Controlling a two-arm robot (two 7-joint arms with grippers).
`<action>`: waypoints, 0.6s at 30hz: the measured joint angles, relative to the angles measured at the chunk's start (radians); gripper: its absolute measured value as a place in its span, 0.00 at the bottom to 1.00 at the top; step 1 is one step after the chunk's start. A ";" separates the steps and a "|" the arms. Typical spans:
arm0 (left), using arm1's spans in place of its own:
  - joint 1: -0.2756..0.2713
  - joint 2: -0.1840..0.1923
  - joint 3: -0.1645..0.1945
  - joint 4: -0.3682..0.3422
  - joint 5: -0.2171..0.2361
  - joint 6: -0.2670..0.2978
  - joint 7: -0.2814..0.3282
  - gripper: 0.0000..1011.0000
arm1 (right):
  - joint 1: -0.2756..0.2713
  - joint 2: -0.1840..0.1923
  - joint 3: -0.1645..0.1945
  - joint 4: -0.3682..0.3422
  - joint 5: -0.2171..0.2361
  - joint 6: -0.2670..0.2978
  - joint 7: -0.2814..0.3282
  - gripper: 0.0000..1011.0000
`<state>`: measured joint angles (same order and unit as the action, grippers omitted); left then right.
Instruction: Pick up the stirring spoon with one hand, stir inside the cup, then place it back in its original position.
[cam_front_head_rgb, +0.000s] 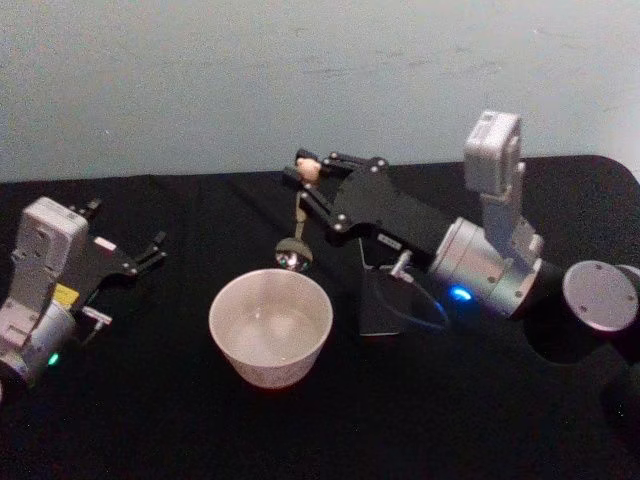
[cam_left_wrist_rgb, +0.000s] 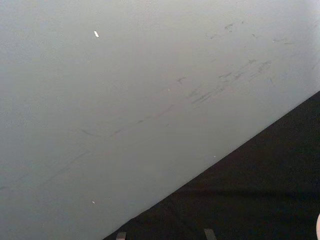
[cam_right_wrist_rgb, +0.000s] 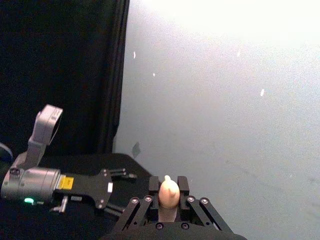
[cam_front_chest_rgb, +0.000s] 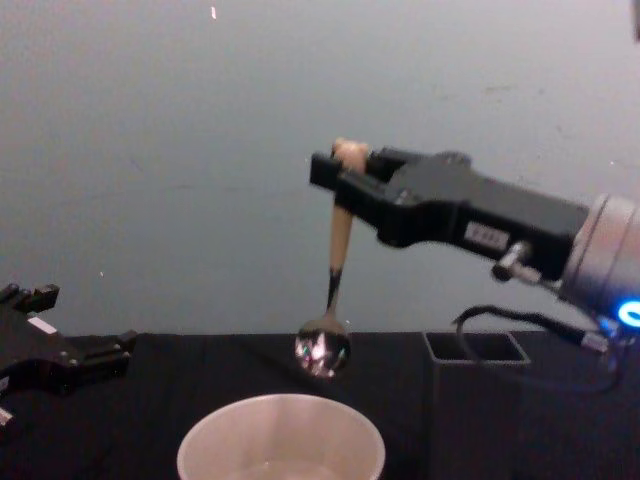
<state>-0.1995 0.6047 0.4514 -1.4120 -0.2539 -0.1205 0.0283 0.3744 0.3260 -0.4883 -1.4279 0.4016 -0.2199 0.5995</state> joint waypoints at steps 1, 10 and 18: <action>0.000 0.000 0.000 0.000 0.000 0.000 0.000 0.99 | -0.004 0.008 0.006 -0.016 0.006 0.000 0.000 0.21; 0.000 0.000 0.000 0.000 0.000 0.000 0.000 0.99 | -0.035 0.061 0.049 -0.094 0.020 -0.011 -0.014 0.21; 0.000 0.000 0.000 0.000 0.000 0.000 0.000 0.99 | -0.067 0.100 0.088 -0.124 0.016 -0.012 -0.038 0.21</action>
<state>-0.1995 0.6047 0.4514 -1.4120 -0.2539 -0.1205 0.0282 0.3070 0.4262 -0.4005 -1.5518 0.4179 -0.2322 0.5619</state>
